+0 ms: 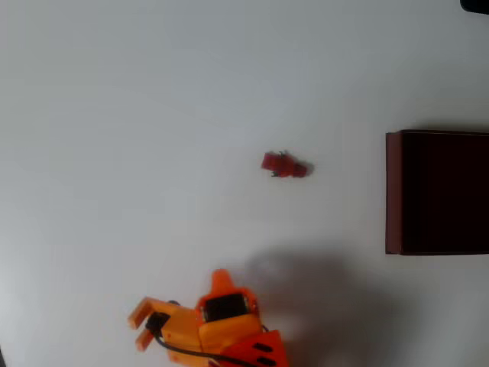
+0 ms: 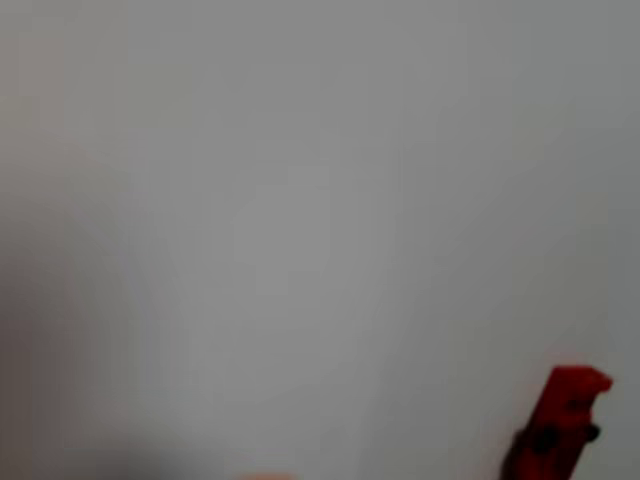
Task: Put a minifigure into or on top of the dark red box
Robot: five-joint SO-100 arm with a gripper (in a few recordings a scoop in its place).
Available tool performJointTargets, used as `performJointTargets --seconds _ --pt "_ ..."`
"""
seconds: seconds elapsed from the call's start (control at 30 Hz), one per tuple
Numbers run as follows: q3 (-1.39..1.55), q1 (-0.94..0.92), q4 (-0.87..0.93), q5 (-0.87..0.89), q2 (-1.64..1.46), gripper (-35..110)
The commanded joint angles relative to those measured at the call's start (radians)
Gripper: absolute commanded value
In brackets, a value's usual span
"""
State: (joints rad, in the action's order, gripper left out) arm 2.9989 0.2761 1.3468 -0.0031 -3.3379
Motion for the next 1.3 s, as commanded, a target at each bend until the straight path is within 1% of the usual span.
performJointTargets --seconds 0.0,0.47,0.5,0.53,0.57,0.63,0.73,0.77,0.8,0.87,0.93,0.97,1.03,1.13,1.27 --pt "0.006 0.003 0.002 -0.002 -0.009 0" --pt "0.006 0.003 0.002 -0.002 -0.009 0" --pt "0.006 0.002 0.002 0.009 -0.009 3" --pt "0.006 0.002 0.000 0.057 -0.009 11" --pt "0.002 0.000 -0.009 0.049 -0.009 13" --pt "-0.040 -0.015 0.006 0.061 -0.009 14" --pt "-0.130 0.017 0.021 0.314 -0.011 12" --pt "-0.152 0.026 0.011 0.502 -0.011 10" --pt "-0.172 0.048 -0.006 0.551 -0.011 10" --pt "-0.181 0.141 -0.087 0.479 -0.014 10" --pt "-0.212 0.179 -0.124 0.482 -0.014 13" --pt "-0.235 0.181 -0.114 0.502 -0.014 13" --pt "-0.278 0.163 -0.104 0.515 -0.014 15" --pt "-0.368 0.143 -0.074 0.482 -0.009 16" --pt "-0.485 0.061 -0.008 0.482 0.103 18"
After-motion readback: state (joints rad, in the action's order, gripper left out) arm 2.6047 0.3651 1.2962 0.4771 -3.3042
